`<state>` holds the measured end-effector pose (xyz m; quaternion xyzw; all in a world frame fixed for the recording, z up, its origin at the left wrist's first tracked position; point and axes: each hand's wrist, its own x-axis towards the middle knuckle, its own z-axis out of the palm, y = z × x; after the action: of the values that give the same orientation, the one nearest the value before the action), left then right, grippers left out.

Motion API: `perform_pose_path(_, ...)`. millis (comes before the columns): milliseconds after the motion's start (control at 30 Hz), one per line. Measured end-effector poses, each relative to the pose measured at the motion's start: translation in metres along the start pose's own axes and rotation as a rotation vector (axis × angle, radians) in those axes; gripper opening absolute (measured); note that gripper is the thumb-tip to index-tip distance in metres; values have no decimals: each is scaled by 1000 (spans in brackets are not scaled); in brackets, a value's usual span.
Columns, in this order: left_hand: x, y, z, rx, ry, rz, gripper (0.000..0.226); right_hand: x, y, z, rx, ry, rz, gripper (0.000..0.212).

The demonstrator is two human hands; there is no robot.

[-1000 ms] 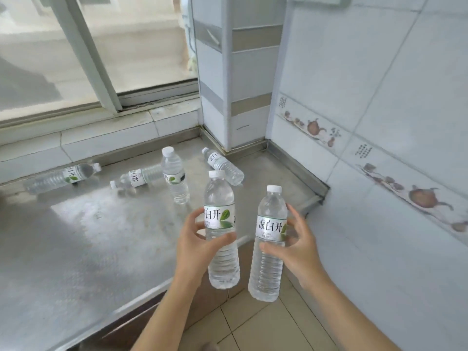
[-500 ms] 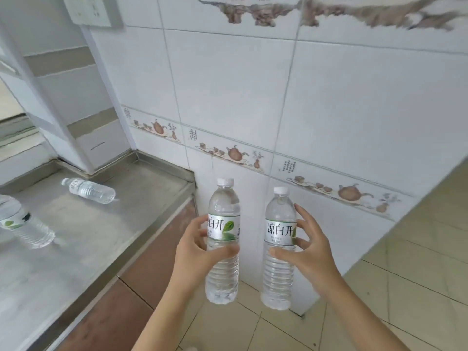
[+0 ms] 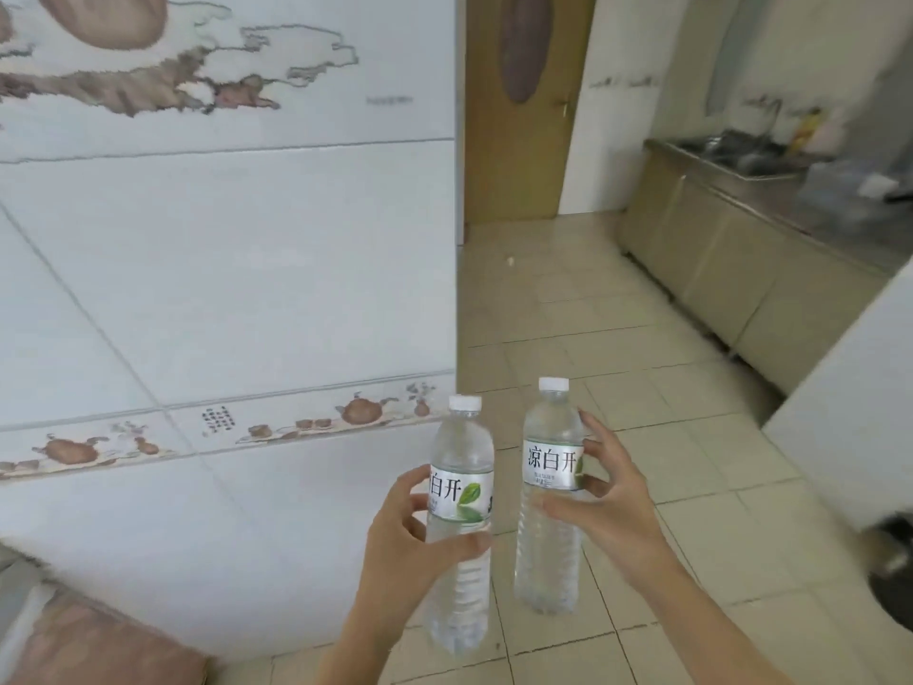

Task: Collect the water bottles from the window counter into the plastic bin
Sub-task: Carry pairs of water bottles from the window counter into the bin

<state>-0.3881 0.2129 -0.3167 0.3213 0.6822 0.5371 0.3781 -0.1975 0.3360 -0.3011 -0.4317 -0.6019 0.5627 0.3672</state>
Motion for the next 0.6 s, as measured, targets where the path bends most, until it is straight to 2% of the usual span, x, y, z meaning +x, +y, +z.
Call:
perform_pose_path(133, 43, 11, 48, 3, -177, -5, 77, 18, 5, -46, -14, 170, 26, 101)
perform_pose_path(233, 80, 23, 83, 26, -272, 1, 84, 32, 7, -77, -12, 279, 32, 98)
perform_pose_path(333, 113, 33, 120, 38, -307, 10, 88, 45, 14, -106, -28, 380, 48, 100)
perform_pose_path(433, 141, 44, 158, 53, -343, 9, 82, 59, 22, -137, -20, 466, 60, 103)
perform_pose_path(600, 188, 65, 233, 39, -427, 23, 74, 101, 30, -200, -21, 517, 60, 102)
